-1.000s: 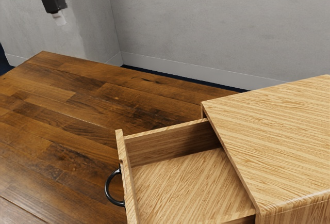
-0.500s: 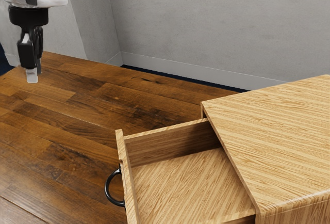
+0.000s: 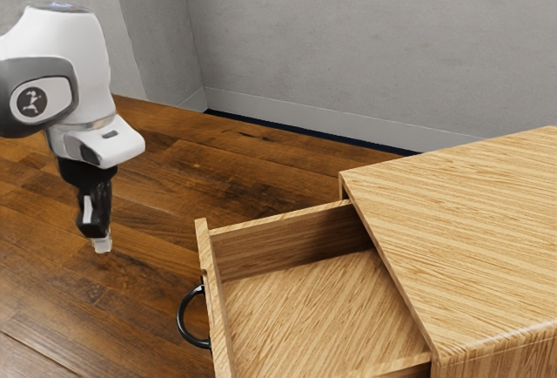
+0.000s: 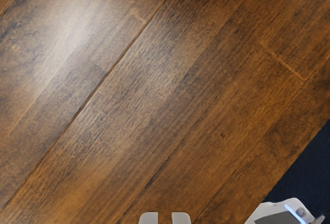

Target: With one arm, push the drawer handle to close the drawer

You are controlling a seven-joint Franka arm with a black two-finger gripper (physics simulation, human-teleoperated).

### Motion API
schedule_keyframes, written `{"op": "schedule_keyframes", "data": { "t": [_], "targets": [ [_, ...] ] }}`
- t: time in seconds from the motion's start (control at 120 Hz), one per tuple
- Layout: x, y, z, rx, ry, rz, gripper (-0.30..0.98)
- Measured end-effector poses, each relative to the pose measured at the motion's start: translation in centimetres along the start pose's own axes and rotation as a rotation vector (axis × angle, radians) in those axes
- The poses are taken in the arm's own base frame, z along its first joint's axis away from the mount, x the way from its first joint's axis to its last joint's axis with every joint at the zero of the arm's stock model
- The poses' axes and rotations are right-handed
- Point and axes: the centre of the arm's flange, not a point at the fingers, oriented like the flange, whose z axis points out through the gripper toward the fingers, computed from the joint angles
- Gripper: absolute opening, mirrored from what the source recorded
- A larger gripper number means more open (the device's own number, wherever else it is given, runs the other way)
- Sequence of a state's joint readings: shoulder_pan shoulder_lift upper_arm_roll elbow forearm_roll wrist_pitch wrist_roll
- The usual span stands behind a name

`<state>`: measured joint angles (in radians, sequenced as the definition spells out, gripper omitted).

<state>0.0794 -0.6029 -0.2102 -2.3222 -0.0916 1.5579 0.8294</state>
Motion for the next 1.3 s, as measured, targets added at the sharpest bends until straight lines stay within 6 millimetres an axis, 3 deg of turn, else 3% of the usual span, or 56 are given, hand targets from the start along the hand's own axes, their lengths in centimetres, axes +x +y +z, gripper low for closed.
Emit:
{"op": "schedule_keyframes", "data": {
  "t": [0.058,0.15,0.283,0.408,0.542,0.675,0.917,1.092,1.3],
  "targets": [
    [1.5,1.6,1.7,-0.008,0.008,0.023,-0.08],
    [3.6,3.8,2.8,-0.006,0.03,0.063,-0.09],
    [4.3,6.1,4.3,-0.007,0.053,0.088,-0.09],
    [5.0,9.2,3.7,0.017,0.078,0.136,-0.1],
    [3.9,12.0,1.9,0.029,0.116,0.16,-0.1],
    [4.1,14.9,1.9,0.022,0.095,0.189,-0.1],
    [5.2,13.9,3.1,-0.022,0.049,0.091,-0.1],
    [7.5,15.1,2.3,0.006,0.037,0.086,-0.1],
    [9.5,14.1,2.5,-0.011,0.03,0.042,-0.1]
  ]
}}
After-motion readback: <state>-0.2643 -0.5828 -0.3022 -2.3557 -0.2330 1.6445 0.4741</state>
